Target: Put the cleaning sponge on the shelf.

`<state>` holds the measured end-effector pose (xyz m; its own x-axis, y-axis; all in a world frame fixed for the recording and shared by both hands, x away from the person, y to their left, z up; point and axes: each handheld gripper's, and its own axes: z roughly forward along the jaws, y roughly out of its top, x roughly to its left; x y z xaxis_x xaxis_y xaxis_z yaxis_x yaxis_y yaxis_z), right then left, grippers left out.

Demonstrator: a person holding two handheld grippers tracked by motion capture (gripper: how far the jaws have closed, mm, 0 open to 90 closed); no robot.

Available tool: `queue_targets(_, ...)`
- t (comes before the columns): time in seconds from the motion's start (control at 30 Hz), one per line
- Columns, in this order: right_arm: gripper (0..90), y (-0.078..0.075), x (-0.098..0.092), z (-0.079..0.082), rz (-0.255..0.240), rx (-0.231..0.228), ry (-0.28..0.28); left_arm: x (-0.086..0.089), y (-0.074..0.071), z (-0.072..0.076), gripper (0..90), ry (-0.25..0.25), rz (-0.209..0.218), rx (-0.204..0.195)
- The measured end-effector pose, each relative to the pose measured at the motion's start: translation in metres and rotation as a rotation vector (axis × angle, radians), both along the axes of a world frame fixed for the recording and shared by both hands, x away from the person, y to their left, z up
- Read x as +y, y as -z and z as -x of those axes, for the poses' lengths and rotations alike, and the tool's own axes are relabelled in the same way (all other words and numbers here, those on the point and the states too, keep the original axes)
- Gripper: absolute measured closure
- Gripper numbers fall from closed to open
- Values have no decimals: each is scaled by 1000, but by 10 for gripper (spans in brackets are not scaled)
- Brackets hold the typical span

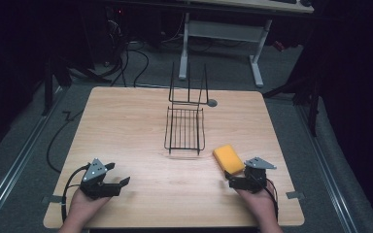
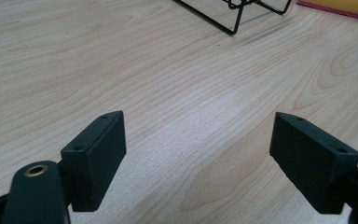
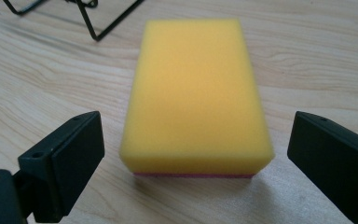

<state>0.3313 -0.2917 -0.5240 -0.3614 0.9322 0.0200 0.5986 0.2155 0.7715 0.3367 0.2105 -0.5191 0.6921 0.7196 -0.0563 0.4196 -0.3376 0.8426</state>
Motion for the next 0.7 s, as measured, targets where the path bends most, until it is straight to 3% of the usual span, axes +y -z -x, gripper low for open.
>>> queue_targets(0.2, 71, 6, 2, -5, 20, 60, 6, 0, 0, 0, 191, 1, -1, 1)
queue_targets(0.33, 101, 7, 1, -6, 19, 63, 8, 0, 0, 0, 191, 2, -2, 2)
queue_targets(0.53, 232, 7, 3, -5, 40, 68, -12, 0, 0, 0, 191, 1, -1, 1)
queue_targets(0.7, 241, 6, 3, -4, 44, 53, -15, 0, 0, 0, 191, 0, 0, 1)
